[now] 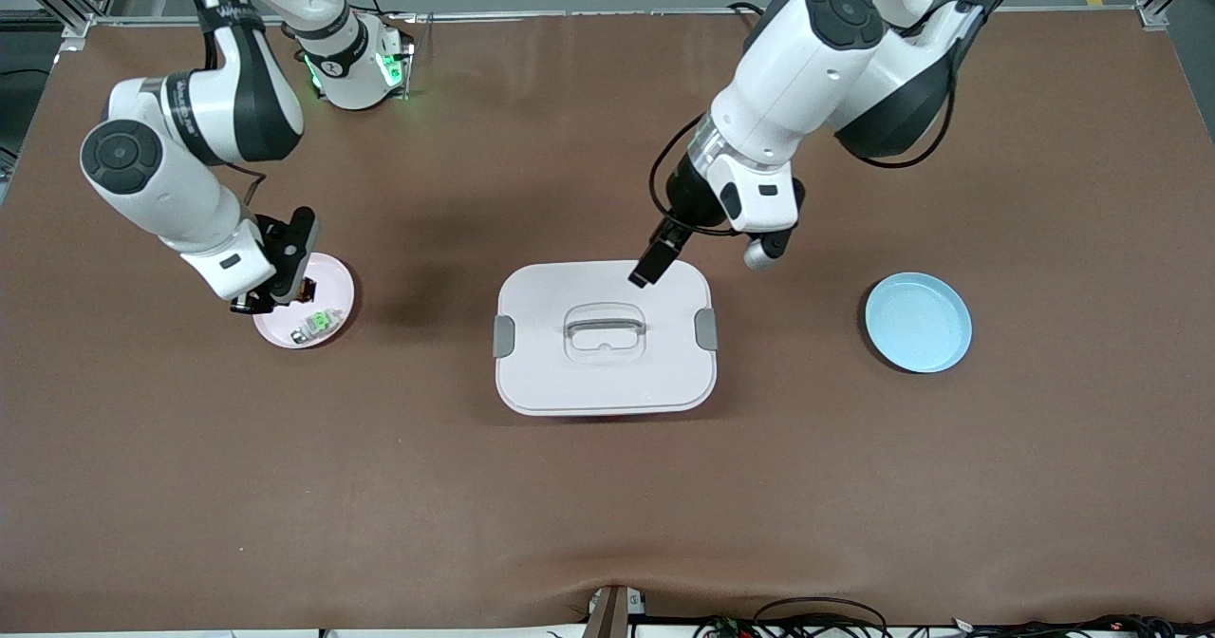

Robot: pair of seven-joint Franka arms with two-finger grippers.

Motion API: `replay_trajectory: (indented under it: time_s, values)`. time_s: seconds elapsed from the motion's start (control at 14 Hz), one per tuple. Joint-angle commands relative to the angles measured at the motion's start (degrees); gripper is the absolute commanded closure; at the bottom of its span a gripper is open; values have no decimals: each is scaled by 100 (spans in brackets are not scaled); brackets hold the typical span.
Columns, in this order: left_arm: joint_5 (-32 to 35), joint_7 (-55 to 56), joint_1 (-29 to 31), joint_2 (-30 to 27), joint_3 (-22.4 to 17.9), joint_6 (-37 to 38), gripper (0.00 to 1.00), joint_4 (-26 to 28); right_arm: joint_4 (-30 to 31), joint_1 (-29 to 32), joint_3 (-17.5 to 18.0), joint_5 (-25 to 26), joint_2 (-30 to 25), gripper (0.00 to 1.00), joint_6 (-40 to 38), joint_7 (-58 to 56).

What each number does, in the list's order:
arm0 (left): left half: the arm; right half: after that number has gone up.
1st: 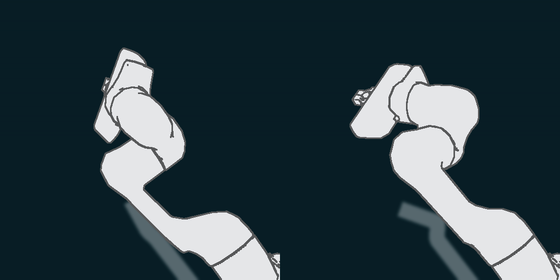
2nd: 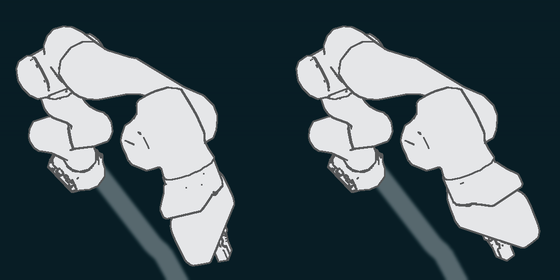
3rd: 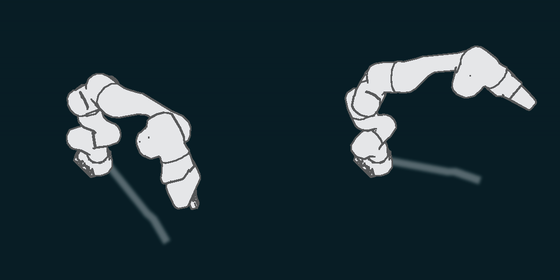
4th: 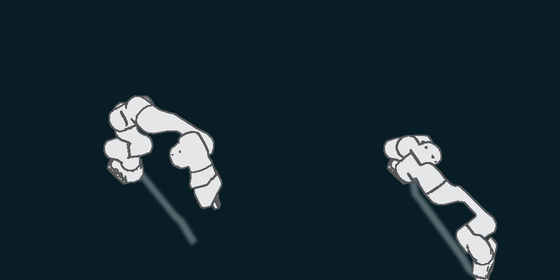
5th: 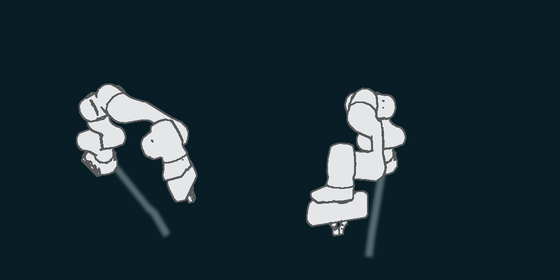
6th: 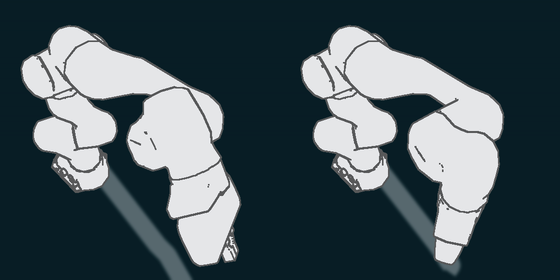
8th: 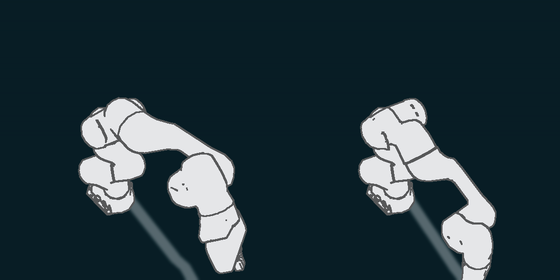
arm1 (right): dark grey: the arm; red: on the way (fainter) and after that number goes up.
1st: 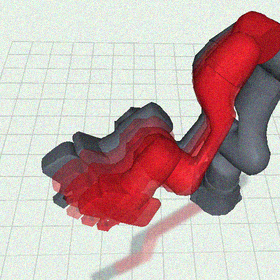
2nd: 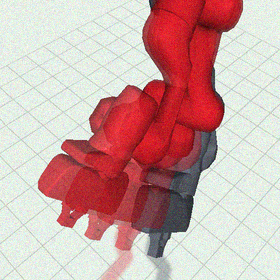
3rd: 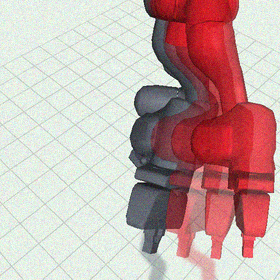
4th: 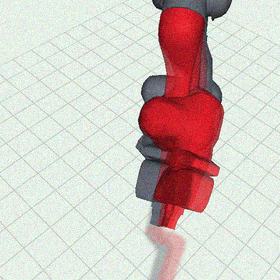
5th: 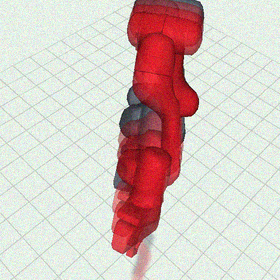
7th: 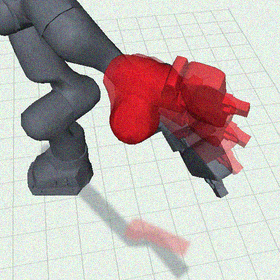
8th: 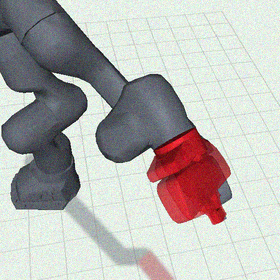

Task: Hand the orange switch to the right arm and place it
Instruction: 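Move the switch over the white plate while the left gripper withdraws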

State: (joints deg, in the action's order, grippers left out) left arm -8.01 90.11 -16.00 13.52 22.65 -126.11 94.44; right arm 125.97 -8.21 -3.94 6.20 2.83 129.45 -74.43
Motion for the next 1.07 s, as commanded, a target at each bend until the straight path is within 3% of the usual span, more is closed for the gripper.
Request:
replay_trajectory:
  time_s: [0.0,0.29,0.64,0.79,1.0]
  values:
    - [107,-1035,271,-384,12,769,0,154,673,494,87,119,-187,100,746,-509]
    - [107,-2584,509,-578,3,1473,0,154,999,865,78,136,6,100,1486,-871]
    - [246,-3314,791,-719,-6,1966,0,145,1561,1023,78,233,348,100,2636,-871]
    - [641,-3902,975,-789,47,2168,0,128,1580,1032,78,311,612,100,2866,-985]
    - [687,-4738,1028,-868,-6,2345,0,128,1580,1032,78,338,903,100,3025,-1038]
